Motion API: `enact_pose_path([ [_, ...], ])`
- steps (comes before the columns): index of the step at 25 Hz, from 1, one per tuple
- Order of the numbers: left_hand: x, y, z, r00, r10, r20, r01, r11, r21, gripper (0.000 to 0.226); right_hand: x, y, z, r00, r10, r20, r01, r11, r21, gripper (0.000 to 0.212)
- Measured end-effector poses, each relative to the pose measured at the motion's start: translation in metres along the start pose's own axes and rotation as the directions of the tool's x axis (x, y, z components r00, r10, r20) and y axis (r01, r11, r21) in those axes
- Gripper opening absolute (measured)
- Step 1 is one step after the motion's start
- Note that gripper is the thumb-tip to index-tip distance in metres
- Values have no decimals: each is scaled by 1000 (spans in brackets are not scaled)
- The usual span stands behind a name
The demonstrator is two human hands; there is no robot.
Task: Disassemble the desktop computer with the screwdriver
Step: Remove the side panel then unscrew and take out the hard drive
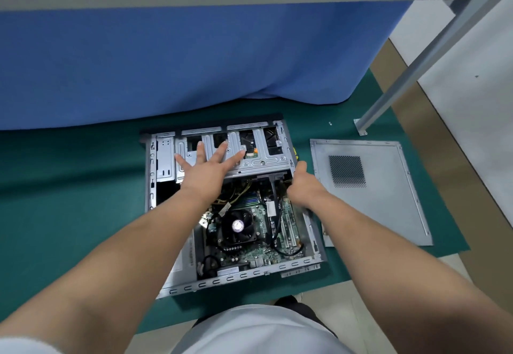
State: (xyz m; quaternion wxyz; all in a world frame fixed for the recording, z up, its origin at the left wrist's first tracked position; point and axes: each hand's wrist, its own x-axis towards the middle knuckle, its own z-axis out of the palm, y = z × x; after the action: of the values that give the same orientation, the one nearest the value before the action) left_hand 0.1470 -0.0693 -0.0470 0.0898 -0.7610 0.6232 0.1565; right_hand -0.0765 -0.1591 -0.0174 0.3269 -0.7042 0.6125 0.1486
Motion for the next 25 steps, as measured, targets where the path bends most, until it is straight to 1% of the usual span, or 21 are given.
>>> enact_pose_path([
  [2,-5,0,3,1000,0,15,0,1000,-6,133,-5,0,2,1000,-5,1,5,1000,-14,48],
  [4,-14,-1,6,1000,1,23,-1,1000,-17,132,-12,2,8,1000,-18,2,18,1000,-23,45],
  [9,-35,-1,15,1000,-2,28,3,1000,-14,133,-25,9,25,1000,-21,16,22,999,-37,51],
  [11,-36,-1,14,1000,-7,24,8,999,-34,131,-24,9,27,1000,-14,23,15,1000,-25,49],
  [13,-32,-3,9,998,-17,67,22,997,-79,122,-20,10,23,999,-23,37,24,1000,-20,46],
  [14,-30,-4,8,995,-19,102,29,995,-97,112,-19,11,22,998,-40,46,41,999,-16,44],
  [16,-28,-8,7,990,-7,143,15,999,-52,82,-19,16,22,994,-84,68,84,996,-1,37],
  [17,-27,-9,4,995,-10,100,13,1000,-28,68,-19,18,22,991,-104,85,103,995,13,34],
  [18,-23,-9,0,1000,-29,2,29,999,-29,61,-18,19,19,986,-119,118,117,993,20,32],
  [19,-17,-9,-6,990,-54,-134,45,997,-64,60,-16,20,14,977,-128,172,127,992,14,34],
  [20,-7,-7,-11,960,-70,-273,41,993,-112,60,-11,21,4,960,-132,247,136,991,1,38],
  [21,5,-6,-13,928,-79,-363,27,989,-145,59,-2,23,-8,932,-131,338,139,990,-1,39],
  [22,18,-5,-14,922,-80,-379,21,987,-156,58,9,24,-22,902,-132,411,131,991,29,35],
  [23,31,-4,-13,932,-85,-352,29,986,-161,57,24,27,-35,888,-137,439,101,989,105,27],
  [24,39,-3,-7,945,-99,-312,50,986,-161,58,40,30,-45,897,-142,418,58,976,208,20],
  [25,44,-2,1,947,-123,-297,75,983,-169,59,55,33,-51,929,-140,342,35,954,297,21],
])
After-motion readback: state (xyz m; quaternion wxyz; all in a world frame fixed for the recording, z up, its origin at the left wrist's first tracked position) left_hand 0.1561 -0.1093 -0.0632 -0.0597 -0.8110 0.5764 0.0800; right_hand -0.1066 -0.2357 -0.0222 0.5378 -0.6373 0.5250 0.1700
